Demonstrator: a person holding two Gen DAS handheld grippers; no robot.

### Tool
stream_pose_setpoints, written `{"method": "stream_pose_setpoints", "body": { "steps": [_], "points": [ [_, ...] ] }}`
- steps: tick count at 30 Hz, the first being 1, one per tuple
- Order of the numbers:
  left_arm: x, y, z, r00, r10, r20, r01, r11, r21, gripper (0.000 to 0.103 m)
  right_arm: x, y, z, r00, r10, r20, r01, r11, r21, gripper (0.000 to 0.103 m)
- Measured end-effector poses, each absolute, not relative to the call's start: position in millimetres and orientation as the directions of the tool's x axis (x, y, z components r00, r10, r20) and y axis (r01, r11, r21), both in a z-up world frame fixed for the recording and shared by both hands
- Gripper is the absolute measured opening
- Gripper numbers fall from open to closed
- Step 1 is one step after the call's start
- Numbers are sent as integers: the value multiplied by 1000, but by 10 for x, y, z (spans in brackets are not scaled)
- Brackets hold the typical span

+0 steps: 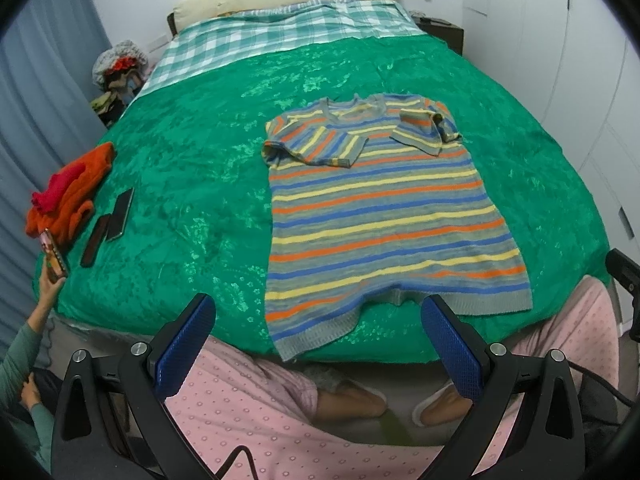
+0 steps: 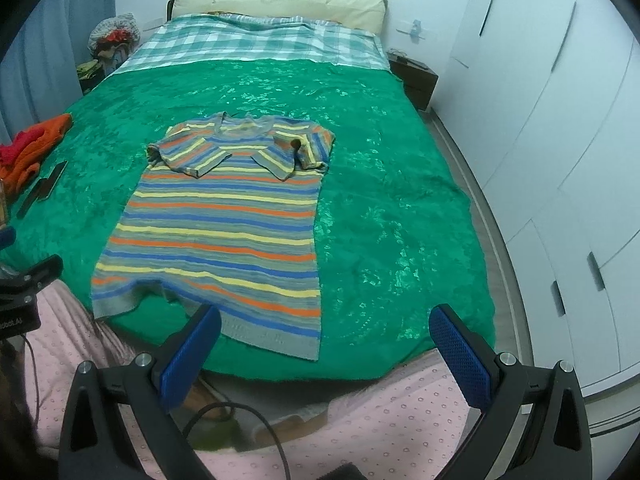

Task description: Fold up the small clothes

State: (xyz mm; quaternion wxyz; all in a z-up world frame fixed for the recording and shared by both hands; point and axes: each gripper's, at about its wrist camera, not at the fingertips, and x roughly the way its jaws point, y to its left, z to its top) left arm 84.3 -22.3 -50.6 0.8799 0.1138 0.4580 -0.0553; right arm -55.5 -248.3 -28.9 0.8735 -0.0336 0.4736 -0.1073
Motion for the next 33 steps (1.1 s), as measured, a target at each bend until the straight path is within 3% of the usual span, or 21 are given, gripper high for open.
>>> {"method": "stream_pose_setpoints", "body": {
  "steps": [13, 17, 21, 22, 23, 25, 28, 29, 30, 31, 32, 33],
  "points": [
    [876, -89, -711, 565, 14, -825, 225, 960, 170, 103, -555, -2526, -311, 535, -182, -825, 142, 982, -125, 102],
    [1159, 566, -1213, 465, 64, -883, 109, 986, 129, 102, -531, -2987, -563, 540, -36, -841, 125, 991, 38, 102],
    [1432, 1018, -1826, 337, -59, -940, 56, 998, -42, 101, -380, -3471, -1198, 445, 126, -887, 160, 963, 218, 102],
    [1488, 1018, -1941, 315, -85, -945, 69, 995, -67, 98, -323, -3526, -1380, 409, 183, -894, 155, 951, 266, 101],
    [1529, 1000, -2032, 294, -105, -950, 79, 993, -86, 87, -240, -3573, -1615, 361, 258, -896, 148, 933, 329, 99],
    [1612, 942, -2257, 225, -164, -960, 95, 985, -146, 74, -124, -3610, -1950, 299, 364, -882, 164, 891, 423, 87],
    [1620, 913, -2438, 164, -165, -972, 64, 986, -157, 69, 24, -3515, -2296, 243, 439, -865, 144, 866, 480, 79],
    [1611, 915, -2464, 155, -180, -971, 60, 983, -173, 62, 77, -3440, -2398, 220, 446, -867, 124, 869, 479, 78],
    [1609, 917, -2473, 147, -207, -967, 61, 978, -200, 53, 103, -3395, -2446, 212, 446, -870, 112, 873, 475, 70],
    [1606, 914, -2477, 131, -237, -963, 67, 971, -230, 15, 134, -3332, -2487, 201, 451, -870, 89, 876, 474, 44],
    [1604, 916, -2483, 107, -261, -959, 72, 964, -254, 3, 155, -3299, -2499, 192, 459, -868, 73, 875, 479, 18],
    [1594, 920, -2459, 100, -269, -958, 82, 962, -261, 3, 168, -3278, -2487, 179, 470, -864, 74, 870, 488, 5]
  ]
}}
